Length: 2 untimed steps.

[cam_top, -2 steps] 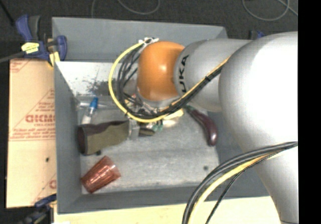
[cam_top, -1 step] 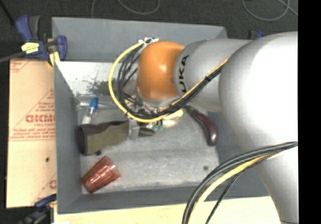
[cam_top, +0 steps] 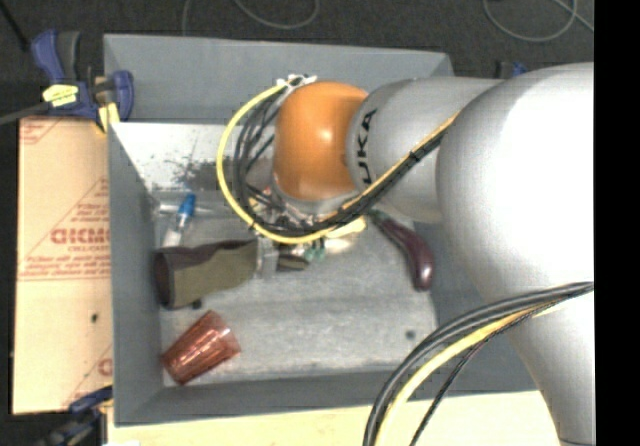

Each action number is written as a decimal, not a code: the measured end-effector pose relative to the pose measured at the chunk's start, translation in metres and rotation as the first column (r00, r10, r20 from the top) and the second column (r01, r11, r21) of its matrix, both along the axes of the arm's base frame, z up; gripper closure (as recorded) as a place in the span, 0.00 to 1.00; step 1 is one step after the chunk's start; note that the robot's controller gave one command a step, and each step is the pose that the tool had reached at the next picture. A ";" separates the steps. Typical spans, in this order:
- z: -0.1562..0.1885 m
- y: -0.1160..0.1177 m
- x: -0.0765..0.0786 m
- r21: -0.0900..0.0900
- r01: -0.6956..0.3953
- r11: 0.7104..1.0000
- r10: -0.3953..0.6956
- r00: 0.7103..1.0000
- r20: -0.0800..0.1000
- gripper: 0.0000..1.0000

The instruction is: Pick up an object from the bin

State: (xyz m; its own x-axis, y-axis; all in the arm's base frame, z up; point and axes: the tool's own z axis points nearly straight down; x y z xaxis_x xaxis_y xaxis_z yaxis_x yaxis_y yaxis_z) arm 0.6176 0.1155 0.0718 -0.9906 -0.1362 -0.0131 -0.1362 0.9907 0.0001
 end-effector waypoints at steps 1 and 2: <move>0.005 0.000 -0.001 0.000 0.001 1.000 -0.001 1.000 -0.002 1.00; 0.020 -0.001 -0.002 -0.001 0.001 1.000 -0.001 1.000 -0.005 1.00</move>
Offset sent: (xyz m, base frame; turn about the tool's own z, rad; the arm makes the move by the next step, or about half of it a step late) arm 0.0002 0.0000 0.0194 0.0000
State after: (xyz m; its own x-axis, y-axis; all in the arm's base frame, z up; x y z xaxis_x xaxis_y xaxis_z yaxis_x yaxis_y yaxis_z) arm 0.6158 0.1149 0.0923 -0.9908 -0.1352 -0.0081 -0.1352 0.9908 -0.0001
